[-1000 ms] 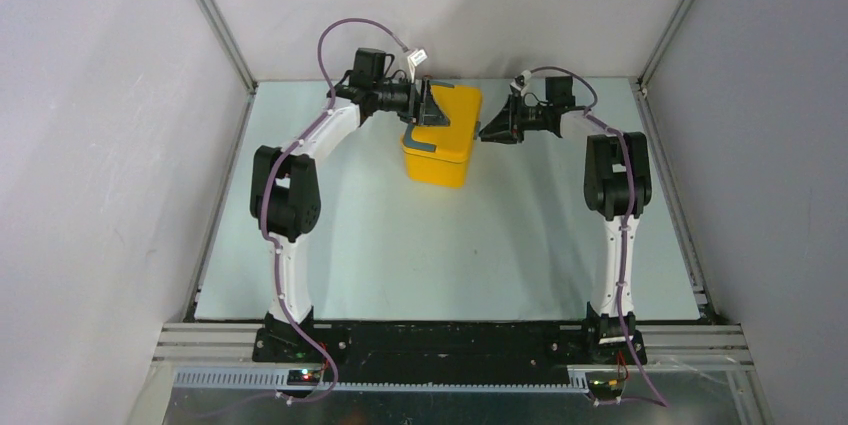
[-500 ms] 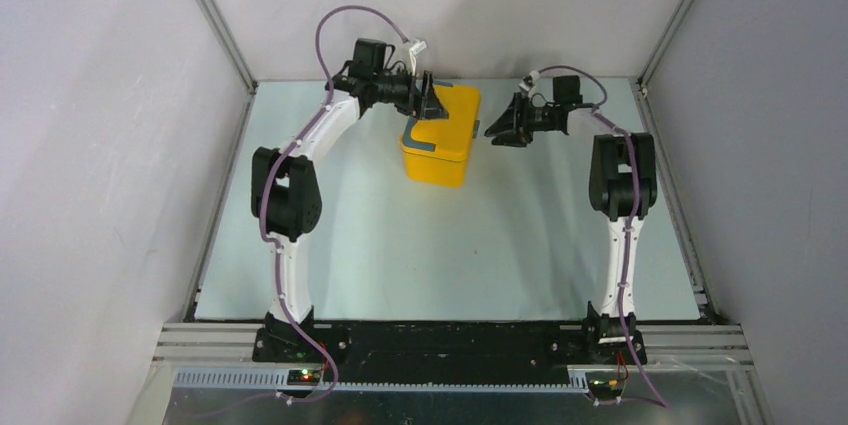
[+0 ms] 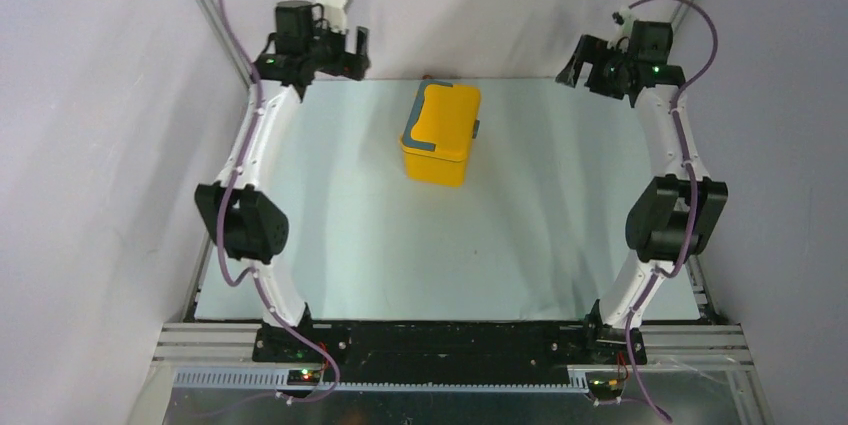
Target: Organize the medicine kit
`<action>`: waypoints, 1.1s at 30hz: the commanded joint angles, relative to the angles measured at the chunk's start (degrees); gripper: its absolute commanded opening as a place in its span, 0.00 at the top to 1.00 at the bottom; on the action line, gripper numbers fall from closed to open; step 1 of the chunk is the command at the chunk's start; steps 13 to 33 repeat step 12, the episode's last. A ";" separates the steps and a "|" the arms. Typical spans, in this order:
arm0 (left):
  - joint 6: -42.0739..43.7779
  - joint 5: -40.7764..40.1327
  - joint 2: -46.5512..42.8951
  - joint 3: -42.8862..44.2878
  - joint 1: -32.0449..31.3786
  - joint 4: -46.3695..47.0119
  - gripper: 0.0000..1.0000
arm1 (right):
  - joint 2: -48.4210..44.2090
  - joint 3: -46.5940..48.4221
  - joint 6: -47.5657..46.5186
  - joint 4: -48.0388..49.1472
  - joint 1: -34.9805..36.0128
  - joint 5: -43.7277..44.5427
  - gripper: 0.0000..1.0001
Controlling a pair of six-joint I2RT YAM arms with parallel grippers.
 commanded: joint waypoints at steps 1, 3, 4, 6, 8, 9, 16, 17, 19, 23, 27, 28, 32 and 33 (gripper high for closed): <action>-1.42 -17.13 -7.41 -1.67 3.66 -0.56 0.00 | -5.06 7.53 0.53 -5.79 1.00 21.30 0.00; -3.88 -16.92 -9.12 -2.43 5.82 -0.57 0.00 | -7.80 8.65 1.07 -4.73 1.09 24.87 0.01; -5.71 -14.69 -9.58 -2.53 7.25 -0.59 0.00 | -8.58 8.40 1.07 -4.14 1.14 25.73 0.01; -7.38 -12.59 -10.53 -2.41 8.80 -0.55 0.00 | -10.97 7.16 0.72 -2.23 1.37 27.80 0.00; -7.35 -12.57 -11.07 -2.25 9.20 -0.55 0.00 | -13.18 4.94 -0.53 0.23 1.89 29.16 0.00; -7.06 -12.73 -11.38 -2.25 9.22 -0.50 0.00 | -14.31 3.45 -1.57 1.64 2.11 29.19 0.01; -6.35 -13.58 -11.57 -2.59 9.25 -0.55 0.00 | -15.09 2.53 -1.93 2.49 2.88 29.43 0.00; -6.35 -13.58 -11.57 -2.59 9.25 -0.55 0.00 | -15.09 2.53 -1.93 2.49 2.88 29.43 0.00; -6.35 -13.58 -11.57 -2.59 9.25 -0.55 0.00 | -15.09 2.53 -1.93 2.49 2.88 29.43 0.00; -6.35 -13.58 -11.57 -2.59 9.25 -0.55 0.00 | -15.09 2.53 -1.93 2.49 2.88 29.43 0.00; -6.35 -13.58 -11.57 -2.59 9.25 -0.55 0.00 | -15.09 2.53 -1.93 2.49 2.88 29.43 0.00; -6.35 -13.58 -11.57 -2.59 9.25 -0.55 0.00 | -15.09 2.53 -1.93 2.49 2.88 29.43 0.00; -6.35 -13.58 -11.57 -2.59 9.25 -0.55 0.00 | -15.09 2.53 -1.93 2.49 2.88 29.43 0.00; -6.35 -13.58 -11.57 -2.59 9.25 -0.55 0.00 | -15.09 2.53 -1.93 2.49 2.88 29.43 0.00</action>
